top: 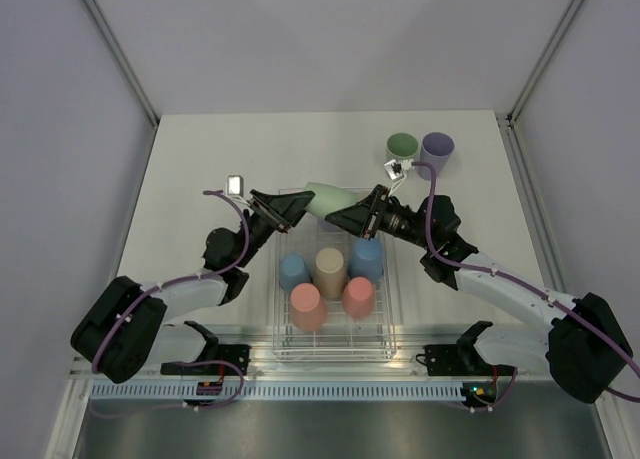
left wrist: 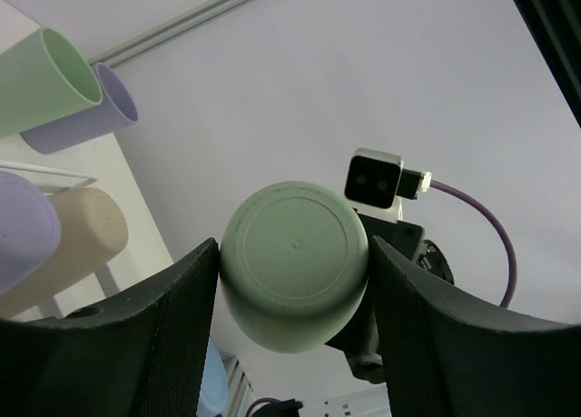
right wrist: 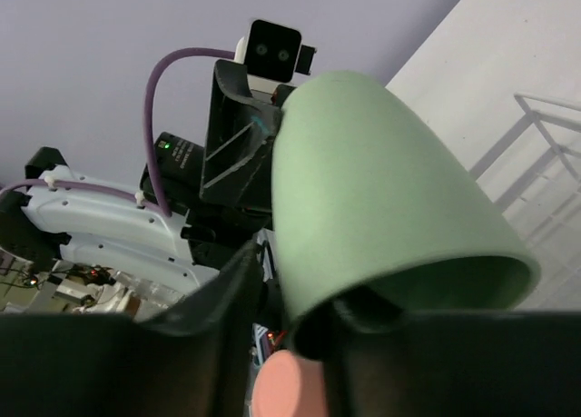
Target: Unload the cups from the dish rack
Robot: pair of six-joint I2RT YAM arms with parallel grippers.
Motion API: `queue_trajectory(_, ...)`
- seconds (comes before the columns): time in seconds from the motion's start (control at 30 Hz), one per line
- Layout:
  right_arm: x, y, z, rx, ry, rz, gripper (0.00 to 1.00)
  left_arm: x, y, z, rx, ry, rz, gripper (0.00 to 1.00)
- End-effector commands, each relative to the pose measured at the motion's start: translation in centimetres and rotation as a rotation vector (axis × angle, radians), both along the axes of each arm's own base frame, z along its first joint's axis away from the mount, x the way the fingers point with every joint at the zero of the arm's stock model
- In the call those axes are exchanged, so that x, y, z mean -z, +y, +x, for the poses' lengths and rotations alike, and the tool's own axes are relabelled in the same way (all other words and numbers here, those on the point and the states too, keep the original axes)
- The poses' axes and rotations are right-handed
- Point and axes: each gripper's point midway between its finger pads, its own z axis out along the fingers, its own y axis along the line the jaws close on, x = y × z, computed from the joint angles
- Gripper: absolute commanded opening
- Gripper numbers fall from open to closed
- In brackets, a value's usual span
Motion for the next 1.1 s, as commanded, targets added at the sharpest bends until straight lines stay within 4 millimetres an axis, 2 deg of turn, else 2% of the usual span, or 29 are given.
queue_trajectory(0.0,-3.9,-0.3,0.1,0.036,-0.118,0.058,0.26,-4.0,-0.2,-1.4,0.036,-0.128,-0.063,0.02)
queue_trajectory(0.03,-4.0,-0.4,0.4,0.048,-0.120,0.050,0.07,-3.7,-0.4,-1.4,0.044,-0.117,-0.048,0.02)
queue_trajectory(0.07,-3.4,-0.5,0.7,0.065,-0.101,0.025,0.01,-3.5,-0.5,-1.4,0.049,-0.112,-0.039,0.03)
queue_trajectory(0.13,-3.7,-0.8,1.0,0.091,-0.127,0.009,0.01,-3.3,-0.6,-1.4,0.047,-0.115,-0.018,0.12)
queue_trajectory(0.17,-3.2,-1.1,1.5,0.126,-0.108,-0.017,0.01,-2.9,-0.6,-1.3,0.039,-0.108,0.008,0.33)
queue_trajectory(0.23,-4.1,-1.8,2.0,0.175,-0.155,-0.054,0.01,-2.1,-0.1,-0.8,0.004,-0.088,0.048,0.62)
queue_trajectory(0.27,-2.7,-2.3,2.3,0.203,-0.118,-0.124,0.01,-1.1,0.2,-0.4,-0.018,-0.037,0.094,0.93)
queue_trajectory(0.3,-3.9,-3.0,3.2,0.269,-0.136,-0.142,0.01,-0.3,0.6,0.3,-0.061,-0.017,0.152,0.99)
queue_trajectory(0.33,-3.6,-3.6,3.8,0.307,-0.163,-0.200,0.01,0.3,1.4,1.1,-0.126,0.013,0.190,1.00)
queue_trajectory(0.37,-1.6,-4.4,4.1,0.333,-0.118,-0.300,0.01,1.9,2.2,1.2,-0.166,0.054,0.299,1.00)
queue_trajectory(0.4,-1.3,-5.5,5.2,0.411,-0.110,-0.355,0.01,1.4,2.7,1.5,-0.200,0.052,0.332,1.00)
queue_trajectory(0.43,-2.1,-6.3,5.7,0.449,-0.143,-0.408,0.01,1.2,3.4,1.7,-0.240,0.051,0.359,1.00)
queue_trajectory(0.47,-0.6,-7.2,5.7,0.463,-0.105,-0.496,0.01,2.5,4.2,1.9,-0.279,0.077,0.445,1.00)
queue_trajectory(0.5,-1.5,-8.4,6.8,0.544,-0.101,-0.538,0.01,1.0,4.7,1.7,-0.303,0.048,0.452,1.00)
queue_trajectory(0.53,-1.3,-10.6,8.1,0.671,-0.084,-0.616,0.01,1.2,5.2,1.9,-0.329,0.060,0.483,1.00)
queue_trajectory(0.57,0.4,-12.6,8.1,0.716,-0.044,-0.753,0.01,1.3,5.5,1.9,-0.340,0.063,0.512,1.00)
queue_trajectory(0.6,-0.3,-13.3,9.3,0.770,-0.028,-0.821,0.01,1.4,5.8,1.8,-0.346,0.066,0.559,1.00)
queue_trajectory(0.63,1.2,-16.4,9.5,0.869,0.031,-0.981,0.01,1.6,5.9,1.8,-0.345,0.065,0.586,1.00)
queue_trajectory(0.67,2.9,-16.6,10.3,0.862,0.071,-1.072,0.01,1.5,5.9,1.7,-0.340,0.065,0.598,1.00)
queue_trajectory(0.7,2.5,-17.9,11.3,0.881,0.104,-1.087,0.01,1.9,5.6,1.6,-0.321,0.074,0.620,1.00)
queue_trajectory(0.73,3.6,-17.9,11.6,0.821,0.149,-1.095,0.01,2.1,5.6,1.6,-0.314,0.079,0.634,1.00)
queue_trajectory(0.77,5.3,-19.0,12.1,0.812,0.207,-1.146,0.01,2.0,5.5,1.6,-0.307,0.080,0.643,1.00)
queue_trajectory(0.8,6.0,-21.1,12.9,0.846,0.257,-1.164,0.01,2.4,5.4,1.5,-0.295,0.091,0.655,1.00)
queue_trajectory(0.87,8.5,-22.7,13.3,0.826,0.331,-1.247,0.01,2.9,5.3,1.5,-0.287,0.105,0.668,1.00)
queue_trajectory(0.9,9.1,-23.8,13.6,0.834,0.369,-1.268,0.01,3.0,5.3,1.5,-0.286,0.107,0.668,1.00)
queue_trajectory(0.93,10.3,-23.8,13.6,0.801,0.397,-1.290,0.01,2.7,5.4,1.3,-0.286,0.098,0.664,1.00)
queue_trajectory(1.07,12.7,-24.5,13.6,0.766,0.454,-1.322,0.01,2.6,5.8,1.1,-0.300,0.089,0.675,1.00)
